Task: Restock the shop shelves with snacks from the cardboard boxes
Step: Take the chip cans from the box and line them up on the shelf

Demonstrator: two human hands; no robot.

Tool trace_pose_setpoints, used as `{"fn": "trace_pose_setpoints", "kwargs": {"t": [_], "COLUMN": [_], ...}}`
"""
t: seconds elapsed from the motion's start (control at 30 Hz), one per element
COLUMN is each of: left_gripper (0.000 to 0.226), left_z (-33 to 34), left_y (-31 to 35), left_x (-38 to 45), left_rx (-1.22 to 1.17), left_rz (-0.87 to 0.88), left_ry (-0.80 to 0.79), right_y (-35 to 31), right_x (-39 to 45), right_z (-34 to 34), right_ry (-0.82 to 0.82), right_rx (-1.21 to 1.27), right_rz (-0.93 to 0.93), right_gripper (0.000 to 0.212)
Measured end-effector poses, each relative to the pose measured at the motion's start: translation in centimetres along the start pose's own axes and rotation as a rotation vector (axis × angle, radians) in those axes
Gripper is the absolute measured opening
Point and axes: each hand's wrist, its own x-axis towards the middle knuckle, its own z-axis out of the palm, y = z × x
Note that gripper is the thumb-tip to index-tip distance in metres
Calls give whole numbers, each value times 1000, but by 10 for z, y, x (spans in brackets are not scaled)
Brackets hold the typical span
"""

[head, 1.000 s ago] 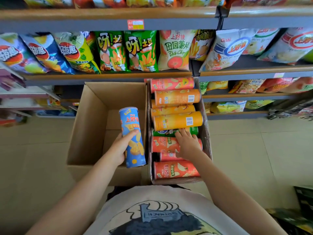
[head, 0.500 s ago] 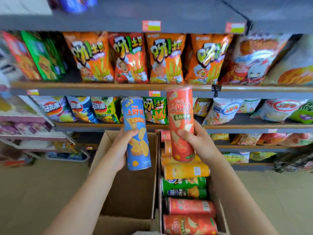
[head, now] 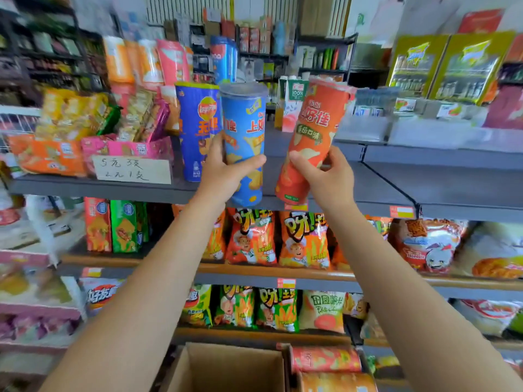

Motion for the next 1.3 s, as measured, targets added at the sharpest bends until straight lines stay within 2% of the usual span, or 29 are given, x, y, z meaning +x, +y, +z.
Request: {"fn": "trace_pose_setpoints", "kwargs": {"t": [0.2, 0.3, 0.37, 0.47, 0.6, 0.67, 0.73, 0.8, 0.9, 1.1, 1.17, 1.23, 1.3], "left_gripper": [76, 83, 71, 59, 70, 67, 55, 45, 45, 55, 55, 49, 37], "left_z": [-10, -9, -9, -6, -1, -4, -8, -10, -10, -6, -6, -9, -13], "left_y": [-28, -47, -61, -72, -76, -79, -79, -78, -77, -78, -77, -76, -77], "left_x": [58, 65, 62, 55, 50, 49, 51, 55, 61, 67, 67, 61, 41], "left_rx": [138, 400, 605, 771, 893, 955, 1006, 1044, 1090, 1245, 1240, 1159, 1017], "left_rz": [-41, -43, -40, 28, 193, 297, 313, 243, 125, 14, 3, 97, 293], "left_ry": [16, -21, -44, -11, 55, 32, -13, -46, -90, -136, -143, -103, 0], "right_y": [13, 20, 29, 39, 44, 46, 49, 51, 53, 57, 57, 53, 45], "right_x": [36, 49, 55, 61, 71, 73, 75, 77, 79, 79, 77, 69, 48], "right_z": [40, 52, 61, 72, 86, 92, 98, 104, 112, 113, 110, 102, 85], "right_ry": [-38, -78, -130, -174, -167, -155, -138, -129, -120, -149, -163, -141, -83], "right_rx": [-234, -306, -385, -454, -456, -453, -441, -438, -454, -599, -582, -511, -391], "right_rz": [39, 63, 95, 131, 142, 153, 164, 170, 164, 98, 93, 87, 25], "right_gripper": [51, 61, 71, 75, 74, 72, 67, 63, 56, 15, 21, 24, 17]}}
